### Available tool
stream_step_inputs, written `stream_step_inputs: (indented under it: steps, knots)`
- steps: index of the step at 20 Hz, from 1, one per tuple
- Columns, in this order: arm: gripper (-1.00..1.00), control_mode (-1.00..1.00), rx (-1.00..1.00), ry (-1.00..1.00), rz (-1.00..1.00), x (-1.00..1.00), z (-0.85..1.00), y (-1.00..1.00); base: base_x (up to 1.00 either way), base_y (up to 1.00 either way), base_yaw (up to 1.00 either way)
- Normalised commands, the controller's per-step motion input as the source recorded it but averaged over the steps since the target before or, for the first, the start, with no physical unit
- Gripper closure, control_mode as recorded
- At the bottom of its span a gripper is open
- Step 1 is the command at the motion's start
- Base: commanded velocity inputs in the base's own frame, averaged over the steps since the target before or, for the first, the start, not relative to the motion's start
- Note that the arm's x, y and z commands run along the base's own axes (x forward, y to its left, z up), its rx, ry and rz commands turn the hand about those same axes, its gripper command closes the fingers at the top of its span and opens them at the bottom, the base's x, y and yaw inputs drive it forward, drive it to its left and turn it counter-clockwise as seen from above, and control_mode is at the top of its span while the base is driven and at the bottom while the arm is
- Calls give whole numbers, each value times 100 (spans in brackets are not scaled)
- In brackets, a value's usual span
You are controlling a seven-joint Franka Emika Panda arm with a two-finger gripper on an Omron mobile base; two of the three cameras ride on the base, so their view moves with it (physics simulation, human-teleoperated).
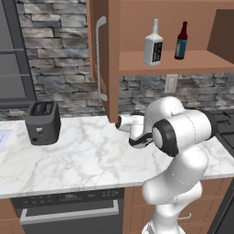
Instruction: Sort all alcoholic drinks to one cabinet, and non-alcoholic drinks to the other.
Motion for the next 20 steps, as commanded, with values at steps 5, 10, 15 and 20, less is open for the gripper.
stream_step_inputs:
  steps: [5, 10, 15, 20]
  knots:
    - [-100, -100, -5, 1, 0, 1, 0, -3, 0, 0, 0]
    - [-100, -100, -7, 0, 0, 1, -3, -6, 0, 0, 0]
    - [-100, -100, -6, 1, 0, 6, -6, -6, 0, 0, 0]
    - [-100, -100, -5, 1, 0, 2, -8, -10, 0, 0, 0]
